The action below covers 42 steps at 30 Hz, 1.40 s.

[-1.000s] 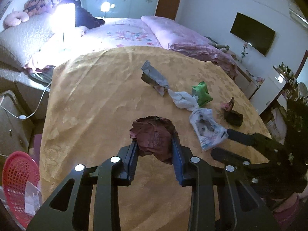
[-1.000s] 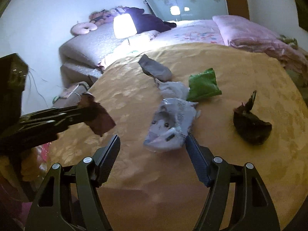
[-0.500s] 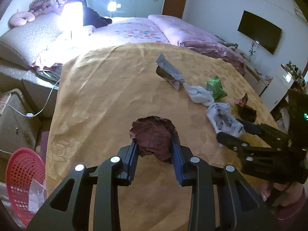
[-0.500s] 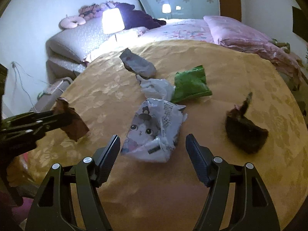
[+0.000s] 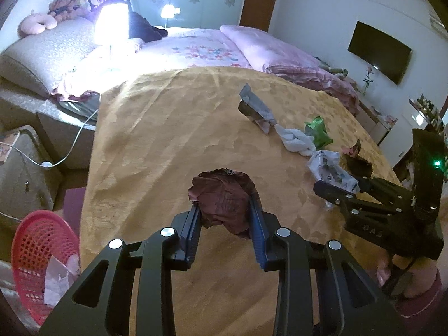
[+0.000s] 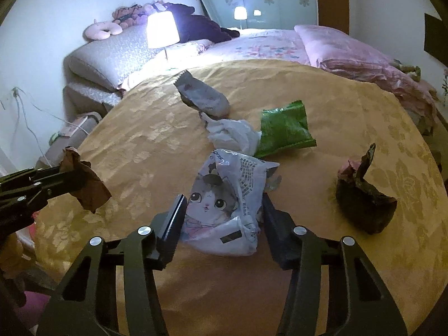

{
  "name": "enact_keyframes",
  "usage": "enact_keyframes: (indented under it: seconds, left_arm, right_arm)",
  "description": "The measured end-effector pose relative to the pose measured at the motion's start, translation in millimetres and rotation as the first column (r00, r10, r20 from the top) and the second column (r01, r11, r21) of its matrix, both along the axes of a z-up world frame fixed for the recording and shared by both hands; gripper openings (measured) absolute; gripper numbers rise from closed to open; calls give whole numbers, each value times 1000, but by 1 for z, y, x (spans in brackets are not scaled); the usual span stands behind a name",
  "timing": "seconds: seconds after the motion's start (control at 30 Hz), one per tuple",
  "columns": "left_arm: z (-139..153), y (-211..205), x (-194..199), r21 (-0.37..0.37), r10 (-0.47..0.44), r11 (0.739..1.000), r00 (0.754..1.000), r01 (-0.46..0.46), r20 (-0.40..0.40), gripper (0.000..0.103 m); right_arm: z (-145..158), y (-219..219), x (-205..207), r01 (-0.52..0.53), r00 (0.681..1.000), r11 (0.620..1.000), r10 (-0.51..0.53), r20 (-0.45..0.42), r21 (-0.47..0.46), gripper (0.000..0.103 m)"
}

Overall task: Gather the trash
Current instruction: 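Grasp the maroon cloth with the left tool while the right tool grasps the cat-print bag, then carry cloth and cat-print bag to the pink wastebasket and open both tools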

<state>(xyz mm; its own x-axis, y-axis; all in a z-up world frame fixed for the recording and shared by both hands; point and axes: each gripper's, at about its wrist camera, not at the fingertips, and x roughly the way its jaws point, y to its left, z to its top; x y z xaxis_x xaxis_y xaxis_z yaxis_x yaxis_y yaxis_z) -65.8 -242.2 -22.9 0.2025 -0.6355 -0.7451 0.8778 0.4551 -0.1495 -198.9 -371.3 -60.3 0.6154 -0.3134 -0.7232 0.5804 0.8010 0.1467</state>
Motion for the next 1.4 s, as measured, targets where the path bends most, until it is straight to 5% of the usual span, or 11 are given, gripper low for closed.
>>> enact_keyframes:
  seconds: [0.67, 1.4]
  left_arm:
    - [42, 81, 33, -10, 197, 980, 971, -198, 135, 30]
    - [23, 183, 109, 28, 495, 863, 854, -505, 158, 30]
  right_arm:
    - [41, 66, 62, -215, 974, 976, 216, 65, -20, 50]
    - [53, 165, 171, -456, 889, 889, 454, 57, 37, 50]
